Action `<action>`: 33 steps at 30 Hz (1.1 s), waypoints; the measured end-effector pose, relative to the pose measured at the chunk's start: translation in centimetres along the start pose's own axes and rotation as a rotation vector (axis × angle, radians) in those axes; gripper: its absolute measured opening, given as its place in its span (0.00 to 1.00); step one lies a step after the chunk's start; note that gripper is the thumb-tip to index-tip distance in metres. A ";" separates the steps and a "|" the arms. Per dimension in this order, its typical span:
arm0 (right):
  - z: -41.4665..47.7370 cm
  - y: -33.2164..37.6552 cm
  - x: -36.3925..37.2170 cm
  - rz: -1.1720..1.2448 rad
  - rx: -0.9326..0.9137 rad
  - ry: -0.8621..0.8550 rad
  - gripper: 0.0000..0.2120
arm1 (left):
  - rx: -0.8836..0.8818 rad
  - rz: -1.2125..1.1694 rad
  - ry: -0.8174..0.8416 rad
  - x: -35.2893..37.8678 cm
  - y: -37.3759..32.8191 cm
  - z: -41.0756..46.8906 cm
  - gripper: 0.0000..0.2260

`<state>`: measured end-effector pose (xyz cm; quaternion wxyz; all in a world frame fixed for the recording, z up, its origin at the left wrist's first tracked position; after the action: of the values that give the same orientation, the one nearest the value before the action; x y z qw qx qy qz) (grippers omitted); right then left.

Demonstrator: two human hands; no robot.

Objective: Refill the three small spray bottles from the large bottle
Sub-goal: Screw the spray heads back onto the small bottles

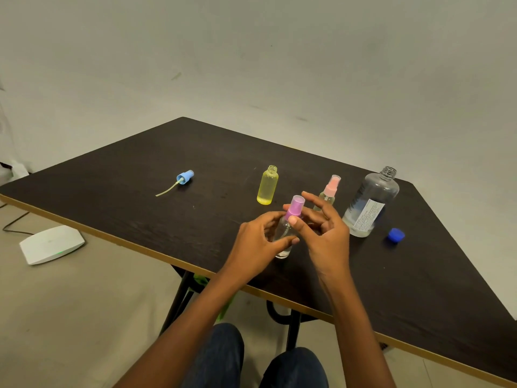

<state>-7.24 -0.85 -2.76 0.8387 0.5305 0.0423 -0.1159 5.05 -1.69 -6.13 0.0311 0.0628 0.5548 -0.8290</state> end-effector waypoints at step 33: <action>3.7 1.3 2.4 -0.700 -0.128 0.241 0.17 | -0.057 0.004 0.022 0.2 0.6 -0.1 0.21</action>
<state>-4.80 -3.98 -0.46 0.7687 0.4404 0.3267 -0.3292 4.90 -1.81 -6.70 0.0283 0.0718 0.5784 -0.8121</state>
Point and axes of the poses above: each hand's wrist, its own z-axis towards the middle knuckle, its own x-axis out of the palm, y = z × x, the point moved 9 cm from there along z, towards the middle knuckle, and after that the axes turned 4 degrees about -z, right-handed, at the moved point
